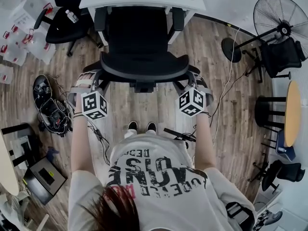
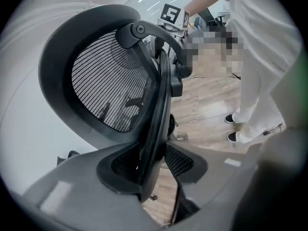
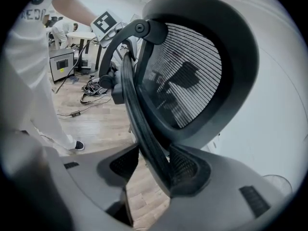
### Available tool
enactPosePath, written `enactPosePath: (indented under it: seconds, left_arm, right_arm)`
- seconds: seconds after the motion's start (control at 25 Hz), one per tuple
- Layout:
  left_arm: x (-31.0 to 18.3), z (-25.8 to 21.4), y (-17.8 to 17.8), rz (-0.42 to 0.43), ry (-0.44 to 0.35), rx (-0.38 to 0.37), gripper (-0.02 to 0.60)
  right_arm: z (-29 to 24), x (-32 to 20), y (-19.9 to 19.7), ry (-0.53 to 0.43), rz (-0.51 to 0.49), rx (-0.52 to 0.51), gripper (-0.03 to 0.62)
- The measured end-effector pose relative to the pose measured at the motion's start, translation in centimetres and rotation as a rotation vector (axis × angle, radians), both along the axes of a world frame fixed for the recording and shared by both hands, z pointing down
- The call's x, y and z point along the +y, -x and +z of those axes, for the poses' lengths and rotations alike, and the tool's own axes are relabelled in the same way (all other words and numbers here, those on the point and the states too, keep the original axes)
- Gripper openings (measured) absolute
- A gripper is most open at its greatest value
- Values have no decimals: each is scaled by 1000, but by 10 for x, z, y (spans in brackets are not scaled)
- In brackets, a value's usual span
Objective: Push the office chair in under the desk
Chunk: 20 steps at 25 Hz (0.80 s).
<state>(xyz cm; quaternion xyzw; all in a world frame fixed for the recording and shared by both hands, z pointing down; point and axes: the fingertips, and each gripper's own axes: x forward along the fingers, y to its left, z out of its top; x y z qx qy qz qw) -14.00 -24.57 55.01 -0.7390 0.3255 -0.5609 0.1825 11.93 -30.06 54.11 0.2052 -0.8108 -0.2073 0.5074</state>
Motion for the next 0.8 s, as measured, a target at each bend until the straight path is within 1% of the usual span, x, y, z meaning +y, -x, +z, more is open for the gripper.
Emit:
enactPosePath:
  seconds: [0.4, 0.8]
  left_arm:
    - [-24, 1, 13, 22, -26, 0, 170]
    - [-53, 2, 24, 21, -24, 1, 172]
  right_arm:
    - [2, -23, 13, -12, 31, -7, 192]
    - [2, -51, 24, -7, 33, -3, 192]
